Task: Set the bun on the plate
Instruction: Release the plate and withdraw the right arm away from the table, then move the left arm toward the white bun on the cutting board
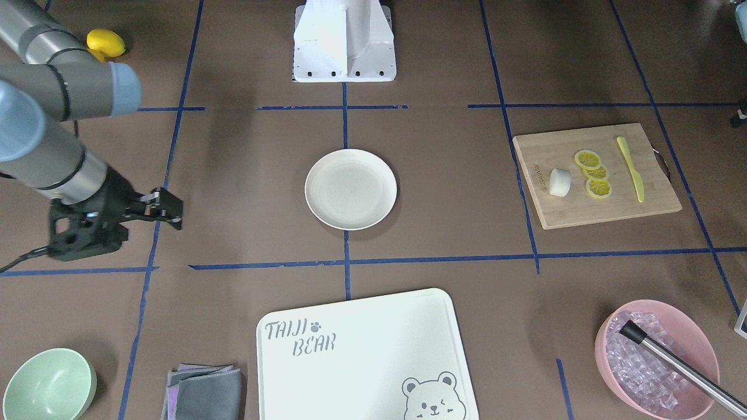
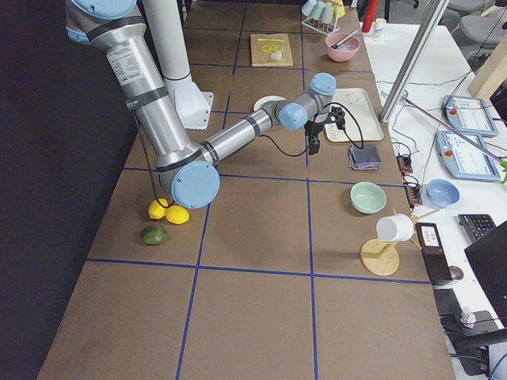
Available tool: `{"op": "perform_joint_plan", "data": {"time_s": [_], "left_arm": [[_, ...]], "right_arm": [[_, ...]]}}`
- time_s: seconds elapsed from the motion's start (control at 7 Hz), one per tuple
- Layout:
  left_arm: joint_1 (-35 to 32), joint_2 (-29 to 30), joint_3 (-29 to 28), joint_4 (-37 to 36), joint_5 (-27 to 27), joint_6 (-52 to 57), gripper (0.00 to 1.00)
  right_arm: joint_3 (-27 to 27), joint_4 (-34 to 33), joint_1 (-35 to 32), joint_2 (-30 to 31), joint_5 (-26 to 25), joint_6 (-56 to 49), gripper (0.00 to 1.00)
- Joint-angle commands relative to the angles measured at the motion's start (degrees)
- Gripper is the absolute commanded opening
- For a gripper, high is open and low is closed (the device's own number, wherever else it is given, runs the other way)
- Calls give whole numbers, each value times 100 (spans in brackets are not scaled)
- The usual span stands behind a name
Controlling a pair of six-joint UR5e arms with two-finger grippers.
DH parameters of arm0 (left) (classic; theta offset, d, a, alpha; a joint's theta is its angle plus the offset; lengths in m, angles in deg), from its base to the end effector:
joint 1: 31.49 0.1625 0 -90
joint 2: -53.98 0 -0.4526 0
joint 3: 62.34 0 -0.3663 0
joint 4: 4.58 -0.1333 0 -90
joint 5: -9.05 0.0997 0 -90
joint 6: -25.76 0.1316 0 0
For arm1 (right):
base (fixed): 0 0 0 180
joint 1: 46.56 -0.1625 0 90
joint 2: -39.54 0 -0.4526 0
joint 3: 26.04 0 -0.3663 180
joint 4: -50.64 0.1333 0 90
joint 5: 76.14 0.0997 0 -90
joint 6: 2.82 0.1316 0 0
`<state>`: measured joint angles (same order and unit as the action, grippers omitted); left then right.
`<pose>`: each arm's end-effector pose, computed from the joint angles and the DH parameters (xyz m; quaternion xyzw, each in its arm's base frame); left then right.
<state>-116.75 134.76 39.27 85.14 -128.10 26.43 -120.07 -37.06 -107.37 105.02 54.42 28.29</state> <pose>-0.0039 -0.3981 0.6797 0.0027 0.4002 0.0506 0.9150 -0.2736 -0.5876 0.4339 0.0479 -0.4142 -0.0770 0.9056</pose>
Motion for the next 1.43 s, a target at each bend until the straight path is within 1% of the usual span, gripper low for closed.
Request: {"op": "perform_joint_plan", "data": {"time_s": [0.0, 0.14, 0.29, 0.43, 0.57, 0.71, 0.86, 1.0, 1.14, 1.29], "left_arm": [[-16, 69, 217, -812, 12, 11, 100], [-173, 17, 454, -816, 13, 20, 100], [-253, 8, 499, -790, 13, 29, 100], [-271, 8, 483, -773, 13, 316, 100], [-315, 8, 395, -807, 21, 885, 100], [-429, -36, 429, -764, 4, 890, 100], [-438, 77, 369, -720, 4, 899, 100], [-430, 287, 351, -528, 4, 890, 100], [-404, 715, 211, -431, -5, 751, 100], [-386, 815, 236, -360, -22, 141, 100]], "right_arm": [[24, -895, -1086, 376, 92, -2267, 100], [7, -1177, -1508, 569, 92, -3016, 100], [16, -1223, -1895, 928, 83, -3641, 100], [16, -1198, -2212, 1254, 83, -4109, 100], [24, -1171, -2468, 1492, 83, -4279, 100], [24, -1145, -2540, 1781, 31, -4280, 100], [33, -1145, -2541, 1845, 22, -4202, 100], [7, -1145, -2541, 1854, 31, -4158, 100], [-11, -1145, -2541, 1855, 31, -4079, 100], [-11, -1145, -2541, 1872, 31, -4052, 100]]}}
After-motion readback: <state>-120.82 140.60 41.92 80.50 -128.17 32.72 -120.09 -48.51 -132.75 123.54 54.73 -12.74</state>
